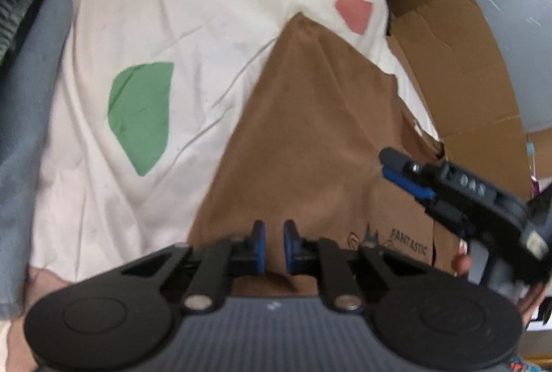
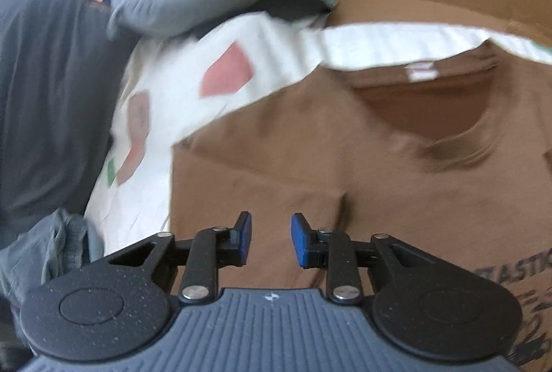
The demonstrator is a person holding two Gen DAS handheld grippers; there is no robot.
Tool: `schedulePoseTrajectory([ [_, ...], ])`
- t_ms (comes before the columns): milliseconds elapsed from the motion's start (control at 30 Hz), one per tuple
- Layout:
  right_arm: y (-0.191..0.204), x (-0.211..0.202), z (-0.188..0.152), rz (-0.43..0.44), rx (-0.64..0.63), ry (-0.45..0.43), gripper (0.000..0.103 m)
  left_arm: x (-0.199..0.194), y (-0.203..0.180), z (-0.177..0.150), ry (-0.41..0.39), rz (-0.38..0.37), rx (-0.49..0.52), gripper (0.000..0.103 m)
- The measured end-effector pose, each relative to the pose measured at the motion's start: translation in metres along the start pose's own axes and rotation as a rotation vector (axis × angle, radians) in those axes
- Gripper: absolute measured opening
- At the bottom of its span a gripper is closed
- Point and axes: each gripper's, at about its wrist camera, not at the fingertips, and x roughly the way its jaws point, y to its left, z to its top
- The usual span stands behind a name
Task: Fold clothes
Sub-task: 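Open the right tool and release the folded side edge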
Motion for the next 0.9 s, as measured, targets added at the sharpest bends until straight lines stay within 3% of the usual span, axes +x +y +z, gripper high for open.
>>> schedulePoseTrajectory([
  [233,0.019,0.023,-0.039,0.078,0.006,0.13,0.018,0.019,0.007,0.002,0.002,0.086,0.032,0.01],
  [367,0.026,0.032,-0.064,0.087,0.007,0.2,0.018,0.022,0.011,0.003,-0.005,0.098,0.035,0.01],
  [500,0.031,0.03,-0.083,0.06,-0.019,0.255,0.02,0.016,0.014,0.001,-0.006,0.096,0.042,0.01],
  [767,0.039,0.012,-0.082,0.012,-0.059,0.273,0.019,0.003,0.017,-0.007,0.015,0.032,0.037,0.01],
  [900,0.042,0.018,-0.088,-0.035,-0.097,0.297,0.02,-0.005,0.022,-0.011,0.024,0.05,0.069,0.01],
])
